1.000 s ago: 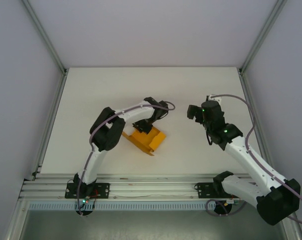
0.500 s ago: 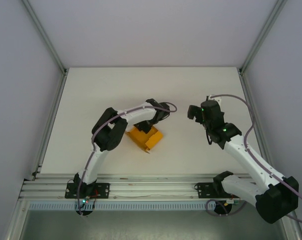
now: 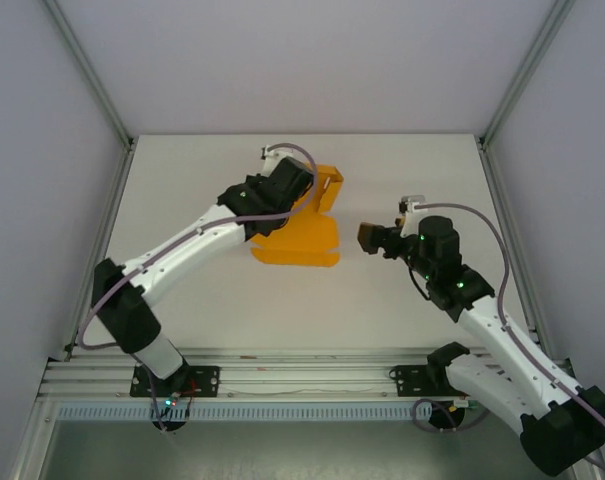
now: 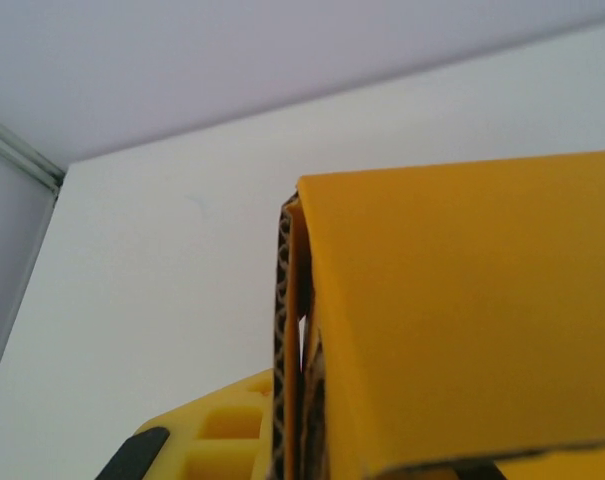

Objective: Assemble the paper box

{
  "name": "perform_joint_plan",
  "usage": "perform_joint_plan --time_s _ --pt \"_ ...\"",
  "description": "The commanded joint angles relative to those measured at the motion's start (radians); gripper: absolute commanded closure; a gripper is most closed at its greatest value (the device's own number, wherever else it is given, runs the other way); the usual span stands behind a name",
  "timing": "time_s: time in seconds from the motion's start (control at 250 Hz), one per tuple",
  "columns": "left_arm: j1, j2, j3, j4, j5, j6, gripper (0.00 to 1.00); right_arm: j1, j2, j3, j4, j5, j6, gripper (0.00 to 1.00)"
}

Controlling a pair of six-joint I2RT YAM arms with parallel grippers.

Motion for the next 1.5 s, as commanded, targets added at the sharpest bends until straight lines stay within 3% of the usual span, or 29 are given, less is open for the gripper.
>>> perform_joint_plan --time_s 0.0,0.128,0.22,0.332,0.556,0.76,0.811,0.939,1.091,1.131,1.159,1.223,1.319,1.403,1.495 --pt "-0.007 -0.039 -0.075 0.124 -0.019 -0.008 1.0 -0.004 0.035 0.028 0.125 -0.052 -0.027 0.11" --pt "-0.01 -0.106 -0.148 0.208 0.059 0.001 1.0 -0.003 0.147 0.089 0.235 -0.257 -0.025 0.18" --pt "-0.009 -0.134 -0.184 0.246 0.074 -0.006 1.0 0.004 0.248 0.147 0.28 -0.329 -0.006 0.25" --pt "-0.012 -0.15 -0.195 0.25 0.079 -0.012 1.0 0.029 0.355 0.226 0.243 -0.337 -0.029 0.31" --pt "-0.012 -0.141 -0.201 0.25 0.102 -0.018 1.0 0.08 0.469 0.292 0.264 -0.231 -0.056 0.46" --pt "-0.014 -0.11 -0.189 0.24 0.127 -0.027 1.0 0.143 0.539 0.328 0.343 0.039 -0.048 0.71" --pt "-0.015 -0.105 -0.186 0.24 0.136 -0.027 1.0 0.154 0.562 0.335 0.361 0.103 -0.027 0.75" --pt "-0.023 -0.076 -0.177 0.234 0.161 -0.032 1.0 0.171 0.62 0.356 0.426 0.206 0.031 0.72" --pt "-0.039 -0.026 -0.148 0.217 0.137 -0.053 1.0 0.201 0.682 0.399 0.477 0.365 0.089 0.85" --pt "-0.044 -0.011 -0.137 0.214 0.123 -0.072 1.0 0.216 0.707 0.424 0.458 0.464 0.122 0.9" --pt "-0.046 0.002 -0.131 0.213 0.112 -0.089 1.0 0.226 0.723 0.445 0.435 0.548 0.144 1.0" --pt "-0.047 0.029 -0.116 0.187 0.053 -0.167 1.0 0.248 0.763 0.497 0.359 0.782 0.201 1.0" --pt "-0.038 0.077 -0.081 0.09 -0.142 -0.333 1.0 0.252 0.817 0.579 0.163 1.078 0.377 1.0" --pt "-0.008 0.11 -0.049 -0.032 -0.175 -0.463 1.0 0.231 0.838 0.607 0.051 1.131 0.512 1.0" --pt "0.031 0.087 -0.106 0.015 -0.103 -0.484 1.0 0.205 0.85 0.618 0.005 1.145 0.563 1.0"
